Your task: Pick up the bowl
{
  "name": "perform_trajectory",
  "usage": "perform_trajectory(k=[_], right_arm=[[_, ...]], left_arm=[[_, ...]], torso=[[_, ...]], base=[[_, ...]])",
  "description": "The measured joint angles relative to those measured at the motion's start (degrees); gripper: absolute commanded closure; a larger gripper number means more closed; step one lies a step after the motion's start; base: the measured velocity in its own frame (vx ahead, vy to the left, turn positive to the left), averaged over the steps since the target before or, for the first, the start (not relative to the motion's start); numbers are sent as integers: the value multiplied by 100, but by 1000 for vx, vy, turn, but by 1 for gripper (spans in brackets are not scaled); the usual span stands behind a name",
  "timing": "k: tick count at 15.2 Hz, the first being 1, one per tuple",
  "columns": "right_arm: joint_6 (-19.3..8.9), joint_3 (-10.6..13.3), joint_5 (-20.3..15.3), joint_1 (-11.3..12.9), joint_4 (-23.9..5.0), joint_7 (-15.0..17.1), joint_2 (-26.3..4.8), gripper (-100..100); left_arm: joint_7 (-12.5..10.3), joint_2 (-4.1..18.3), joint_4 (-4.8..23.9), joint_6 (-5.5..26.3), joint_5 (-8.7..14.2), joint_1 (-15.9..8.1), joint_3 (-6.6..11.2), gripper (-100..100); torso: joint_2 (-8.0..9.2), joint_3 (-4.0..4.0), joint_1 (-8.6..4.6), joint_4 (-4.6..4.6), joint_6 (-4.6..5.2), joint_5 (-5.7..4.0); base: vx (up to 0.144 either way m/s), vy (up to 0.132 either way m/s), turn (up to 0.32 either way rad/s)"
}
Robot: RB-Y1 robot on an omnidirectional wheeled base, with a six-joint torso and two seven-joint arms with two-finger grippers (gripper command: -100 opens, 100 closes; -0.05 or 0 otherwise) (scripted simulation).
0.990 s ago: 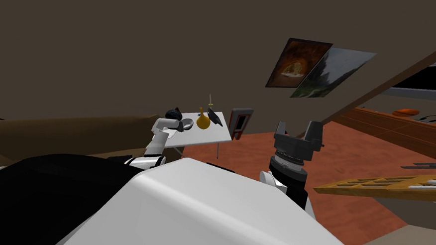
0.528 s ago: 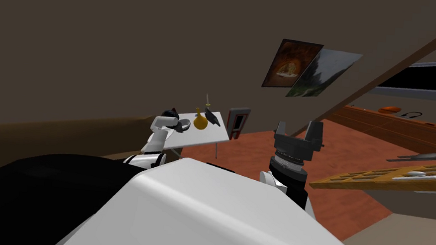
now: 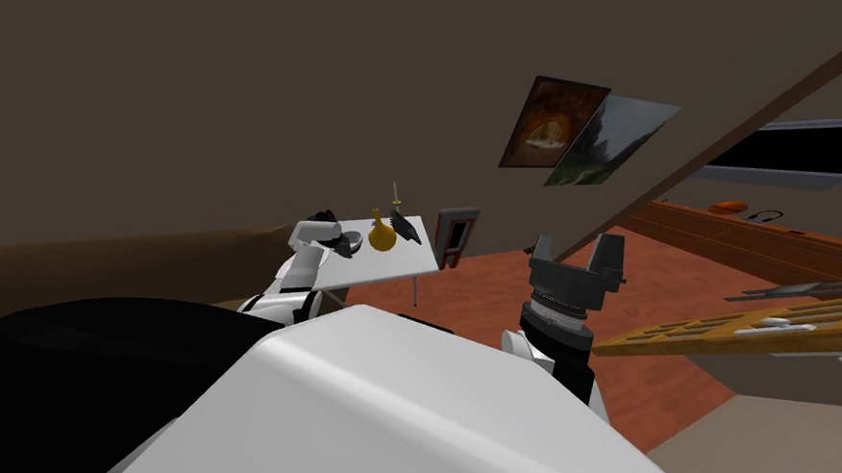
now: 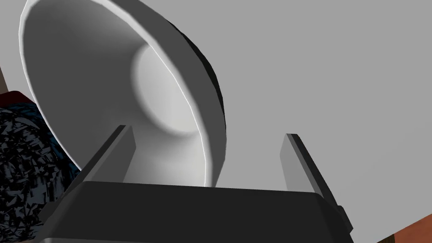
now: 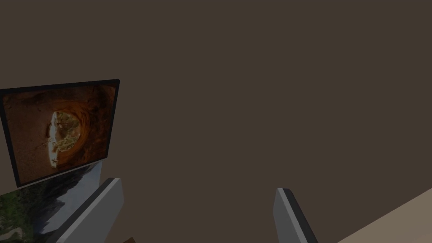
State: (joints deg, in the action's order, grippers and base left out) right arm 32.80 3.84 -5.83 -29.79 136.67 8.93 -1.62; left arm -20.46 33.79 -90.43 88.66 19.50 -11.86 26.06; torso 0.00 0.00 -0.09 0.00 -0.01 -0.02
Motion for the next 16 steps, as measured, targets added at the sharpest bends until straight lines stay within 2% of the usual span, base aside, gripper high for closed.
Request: perform_trajectory(k=[2, 6, 7, 12, 16], right_arm=[[0, 0, 0, 0, 0, 0, 0, 0], [0, -1, 0, 0, 0, 0, 0, 0], [0, 0, 0, 0, 0, 0, 0, 0], [0, 0, 0, 0, 0, 0, 0, 0], [0, 0, 0, 0, 0, 0, 0, 0]], left_arm=[[1, -17, 38, -7, -10, 0, -7, -100], [43, -106, 282, -303, -72, 16, -63, -100], [48, -111, 299, -335, -76, 17, -67, 100], [50, -113, 299, -333, -73, 17, -68, 100], [11, -24, 53, -57, -9, 12, -6, 100]], torso=[[1, 0, 7, 0, -1, 2], [-5, -3, 19, -2, -1, 5], [-3, -2, 17, -1, -1, 5], [2, 1, 10, 1, -2, 1], [22, 15, -8, 9, -3, -9]], base=[[17, 10, 5], [22, 20, 2], [6, 5, -1], [-3, -3, -1], [-25, -21, -1]])
